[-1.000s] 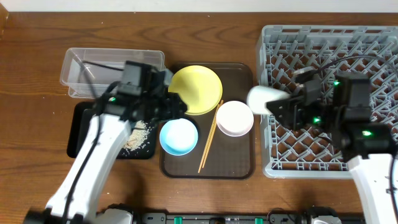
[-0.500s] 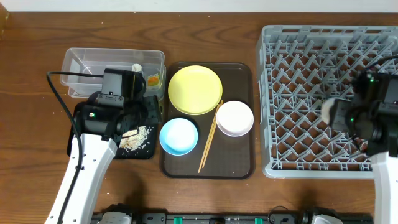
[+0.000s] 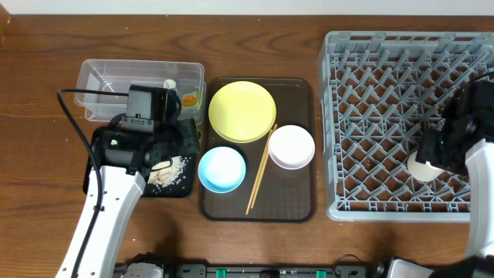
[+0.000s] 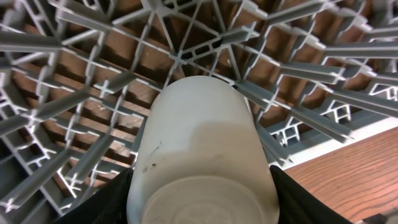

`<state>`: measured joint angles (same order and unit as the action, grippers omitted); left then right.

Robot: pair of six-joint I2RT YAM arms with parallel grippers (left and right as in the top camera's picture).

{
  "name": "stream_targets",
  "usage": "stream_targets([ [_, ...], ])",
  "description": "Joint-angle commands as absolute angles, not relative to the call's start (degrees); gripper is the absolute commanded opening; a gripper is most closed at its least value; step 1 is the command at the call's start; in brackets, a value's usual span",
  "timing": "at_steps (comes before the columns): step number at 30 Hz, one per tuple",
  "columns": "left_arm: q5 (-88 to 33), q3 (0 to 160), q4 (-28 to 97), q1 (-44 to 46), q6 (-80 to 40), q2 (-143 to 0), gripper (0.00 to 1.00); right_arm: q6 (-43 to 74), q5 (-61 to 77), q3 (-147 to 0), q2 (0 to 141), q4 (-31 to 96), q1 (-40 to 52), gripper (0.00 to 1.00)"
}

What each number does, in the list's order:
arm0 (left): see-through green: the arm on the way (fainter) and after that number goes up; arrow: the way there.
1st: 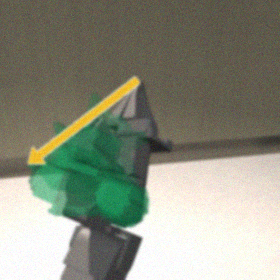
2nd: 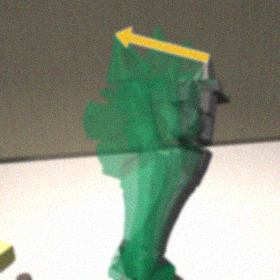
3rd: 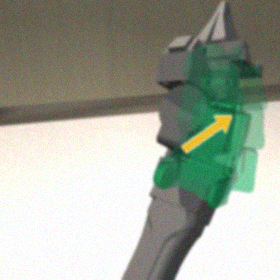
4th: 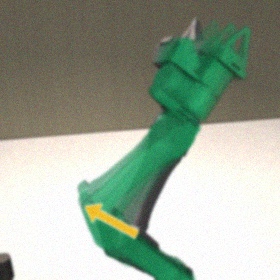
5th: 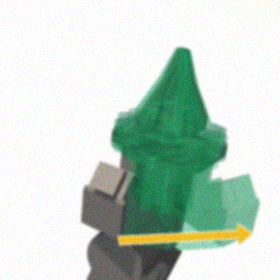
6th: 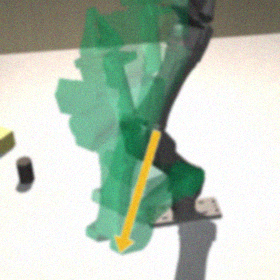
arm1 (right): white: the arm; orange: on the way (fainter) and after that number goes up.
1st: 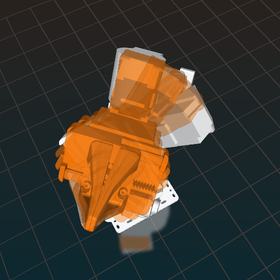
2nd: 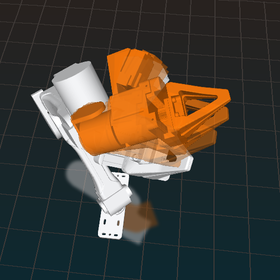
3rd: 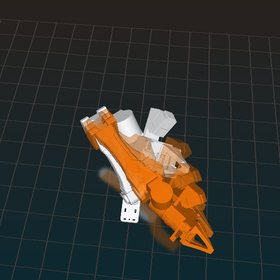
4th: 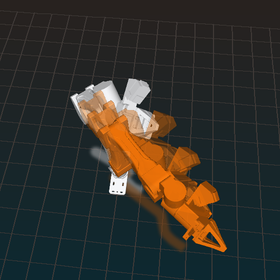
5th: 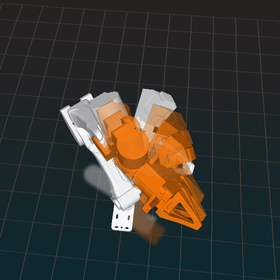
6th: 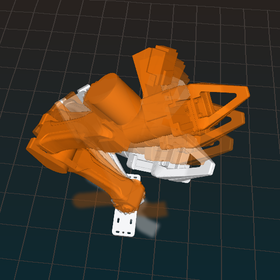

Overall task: Sort waste into correct bins and load items into the dishwasher rack
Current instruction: 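Place the white cup into the dish rack with right gripper, then reach the right gripper to the pink bowl and grasp its rim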

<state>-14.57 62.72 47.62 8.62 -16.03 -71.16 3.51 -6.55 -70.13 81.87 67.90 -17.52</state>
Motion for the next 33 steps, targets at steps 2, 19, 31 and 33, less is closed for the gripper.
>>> stream_targets([
  [2,-13.63,63.09,47.75,8.36,-15.07,-71.11,0.5,5.78,-7.29,-70.96,84.99,67.72,-18.17,0.07],
  [19,-13.61,63.09,48.86,8.36,-15.05,-71.11,0.6,5.74,-4.34,-72.29,86.59,67.4,-18.11,0.81],
  [31,-6.0,63.05,55.66,8.36,-15.29,-71.42,0.62,1.19,27.94,-78.43,78.96,52.31,-7.64,0.84],
  [33,-5.43,62.98,56.69,8.36,-15.29,-71.79,0.62,1.17,27.03,-78.35,79.26,50.61,-3.51,0.85],
])
